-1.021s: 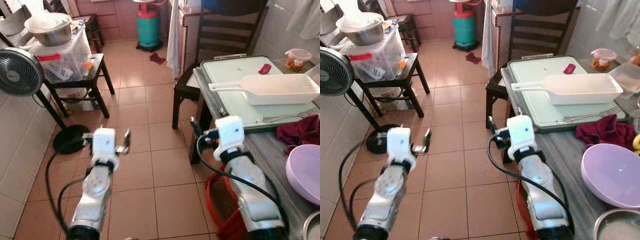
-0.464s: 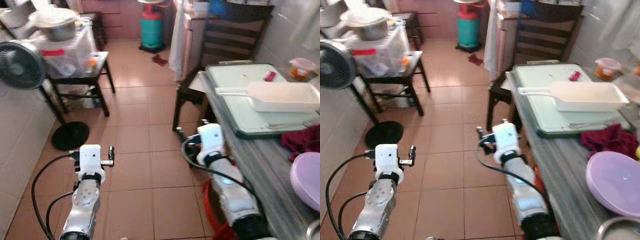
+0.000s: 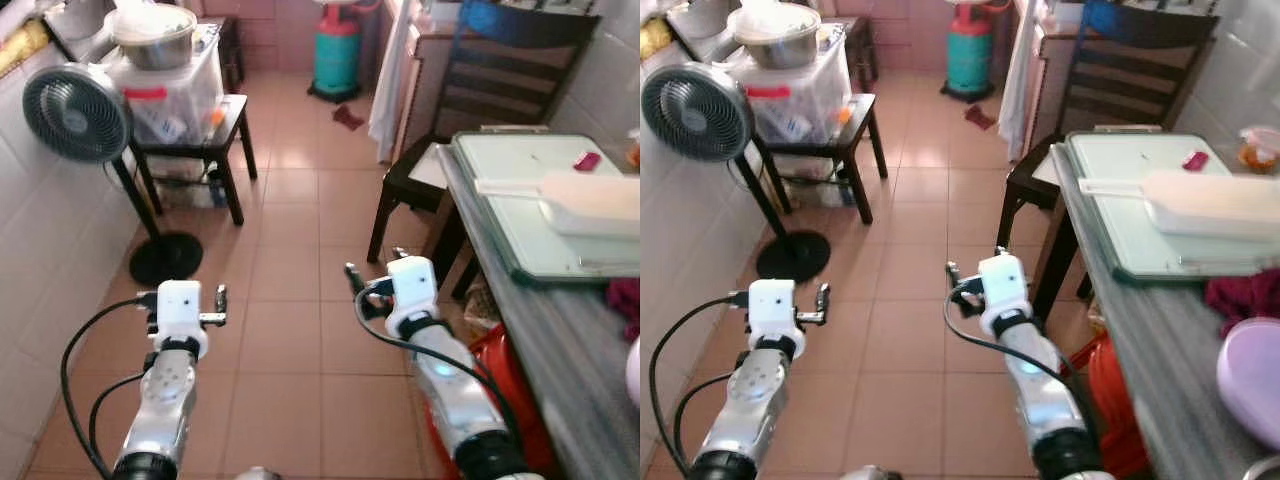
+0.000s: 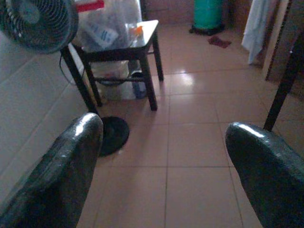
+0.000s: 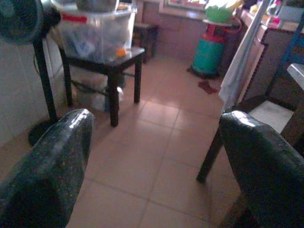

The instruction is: Setting the table

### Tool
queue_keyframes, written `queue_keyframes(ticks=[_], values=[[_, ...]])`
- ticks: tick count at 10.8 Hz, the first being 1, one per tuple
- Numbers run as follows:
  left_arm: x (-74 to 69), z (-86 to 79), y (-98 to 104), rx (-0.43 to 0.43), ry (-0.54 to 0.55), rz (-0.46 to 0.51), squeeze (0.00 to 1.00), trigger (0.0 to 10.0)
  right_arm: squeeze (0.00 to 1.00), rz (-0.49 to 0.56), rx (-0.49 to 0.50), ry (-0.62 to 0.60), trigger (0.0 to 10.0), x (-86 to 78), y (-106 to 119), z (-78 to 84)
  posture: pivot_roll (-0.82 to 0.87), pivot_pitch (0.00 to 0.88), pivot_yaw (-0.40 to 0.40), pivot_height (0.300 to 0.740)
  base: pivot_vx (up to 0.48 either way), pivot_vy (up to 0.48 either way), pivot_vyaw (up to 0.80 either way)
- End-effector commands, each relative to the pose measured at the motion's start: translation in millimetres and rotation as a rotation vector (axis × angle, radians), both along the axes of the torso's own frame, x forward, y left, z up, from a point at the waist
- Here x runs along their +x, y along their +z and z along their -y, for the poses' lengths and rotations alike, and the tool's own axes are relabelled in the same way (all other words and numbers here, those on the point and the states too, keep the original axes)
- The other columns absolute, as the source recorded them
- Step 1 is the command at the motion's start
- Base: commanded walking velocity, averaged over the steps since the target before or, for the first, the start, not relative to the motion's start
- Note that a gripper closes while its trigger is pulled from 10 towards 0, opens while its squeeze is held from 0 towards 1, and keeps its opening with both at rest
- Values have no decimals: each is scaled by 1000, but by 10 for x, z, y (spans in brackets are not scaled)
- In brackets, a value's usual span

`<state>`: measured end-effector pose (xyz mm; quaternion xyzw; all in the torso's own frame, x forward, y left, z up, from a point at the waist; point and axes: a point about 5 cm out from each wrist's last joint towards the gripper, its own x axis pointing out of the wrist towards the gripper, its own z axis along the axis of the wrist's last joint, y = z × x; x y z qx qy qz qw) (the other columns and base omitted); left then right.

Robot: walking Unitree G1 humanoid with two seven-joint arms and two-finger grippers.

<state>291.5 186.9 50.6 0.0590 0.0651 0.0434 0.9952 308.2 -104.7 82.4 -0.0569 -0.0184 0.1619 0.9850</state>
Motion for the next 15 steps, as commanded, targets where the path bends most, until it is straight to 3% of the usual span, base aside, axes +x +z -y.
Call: queue_keyframes(ticks=[1, 4, 13, 15], values=[[26, 53, -12, 6, -24, -10, 0, 10000, 0, -27, 18, -63, 10000, 15, -59, 115, 35, 32, 33, 740, 0, 0, 0], [43, 50, -33, 11, -41, -20, 0, 10000, 0, -82, 73, -107, 10000, 3, -165, 80, 25, 25, 39, 740, 0, 266, 0], [71, 69, -95, 24, -82, -52, 0, 10000, 0, -126, 79, -169, 10000, -34, -342, 137, 18, 33, 82, 740, 0, 424, 0], [42, 82, -178, 21, -76, -84, 0, 10000, 0, -132, 65, -169, 10000, -48, -372, 159, 16, 32, 74, 740, 0, 154, 800]])
